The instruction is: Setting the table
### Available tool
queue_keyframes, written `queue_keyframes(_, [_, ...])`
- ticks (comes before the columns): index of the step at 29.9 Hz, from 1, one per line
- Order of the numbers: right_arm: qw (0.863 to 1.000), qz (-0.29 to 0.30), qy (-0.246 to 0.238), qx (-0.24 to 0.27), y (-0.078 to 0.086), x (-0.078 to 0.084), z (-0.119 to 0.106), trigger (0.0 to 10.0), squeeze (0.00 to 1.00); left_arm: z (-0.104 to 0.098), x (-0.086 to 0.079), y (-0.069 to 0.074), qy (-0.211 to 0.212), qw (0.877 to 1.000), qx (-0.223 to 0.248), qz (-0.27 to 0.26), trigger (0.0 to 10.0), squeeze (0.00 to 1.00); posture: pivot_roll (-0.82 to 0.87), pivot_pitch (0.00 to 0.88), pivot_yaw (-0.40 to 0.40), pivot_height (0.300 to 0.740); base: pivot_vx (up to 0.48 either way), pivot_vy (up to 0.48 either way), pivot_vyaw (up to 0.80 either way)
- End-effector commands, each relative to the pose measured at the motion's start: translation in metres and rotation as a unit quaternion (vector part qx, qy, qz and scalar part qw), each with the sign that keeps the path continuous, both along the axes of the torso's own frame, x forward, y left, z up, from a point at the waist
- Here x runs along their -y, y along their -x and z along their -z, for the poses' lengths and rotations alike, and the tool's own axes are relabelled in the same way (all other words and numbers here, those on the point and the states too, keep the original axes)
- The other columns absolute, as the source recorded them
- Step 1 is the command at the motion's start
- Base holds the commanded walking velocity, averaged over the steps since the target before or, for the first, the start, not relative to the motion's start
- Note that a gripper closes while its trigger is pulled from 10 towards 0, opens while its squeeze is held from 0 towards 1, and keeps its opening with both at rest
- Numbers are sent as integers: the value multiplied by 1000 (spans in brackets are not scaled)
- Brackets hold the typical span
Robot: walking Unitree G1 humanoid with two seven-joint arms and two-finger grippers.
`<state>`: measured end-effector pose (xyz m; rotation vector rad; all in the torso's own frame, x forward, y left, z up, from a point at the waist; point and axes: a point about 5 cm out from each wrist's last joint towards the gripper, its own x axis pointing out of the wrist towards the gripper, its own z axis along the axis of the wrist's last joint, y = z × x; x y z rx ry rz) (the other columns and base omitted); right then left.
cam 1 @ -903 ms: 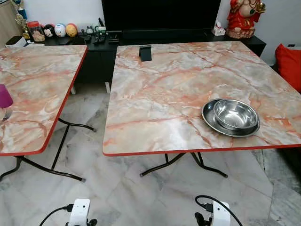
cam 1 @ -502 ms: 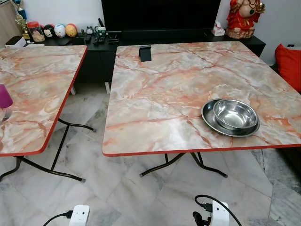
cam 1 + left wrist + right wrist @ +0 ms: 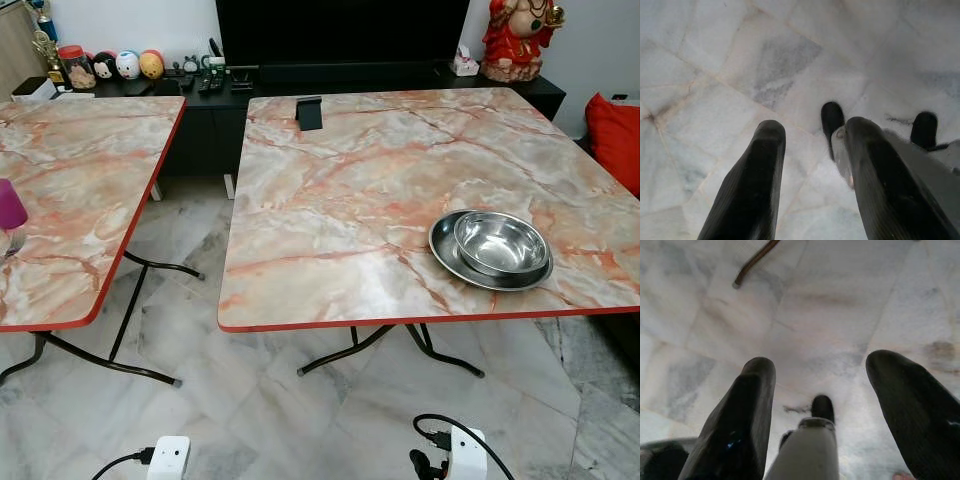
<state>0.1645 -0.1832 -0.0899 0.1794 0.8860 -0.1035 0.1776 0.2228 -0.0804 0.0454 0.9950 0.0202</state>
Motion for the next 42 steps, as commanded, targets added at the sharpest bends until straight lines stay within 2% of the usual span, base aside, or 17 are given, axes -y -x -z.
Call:
queue_keyframes(1, [1000,7,-3,10,-4,-1,-2,10000,0,4,-5,11,-6,1000,-22,-3,10000,0,-24,0,3,740,0,0,800])
queue_keyframes(12, [1000,5,-6,11,-5,-3,-2,10000,0,4,-6,10,-7,1000,-21,-6,10000,0,-22,0,6,740,0,124,0])
queue_keyframes(18, [1000,1,-5,12,-5,-3,-2,10000,0,4,-6,10,-6,1000,-21,-7,10000,0,-20,0,6,740,0,366,533])
queue_keyframes(34, [1000,12,-18,13,-5,-3,-2,10000,0,4,-6,10,-6,1000,-20,-9,10000,0,-18,0,5,740,0,361,0])
queue_keyframes(42, [1000,-6,-4,11,-6,-2,-2,10000,0,4,-5,10,-4,1000,-20,-11,10000,0,-16,0,3,740,0,337,100])
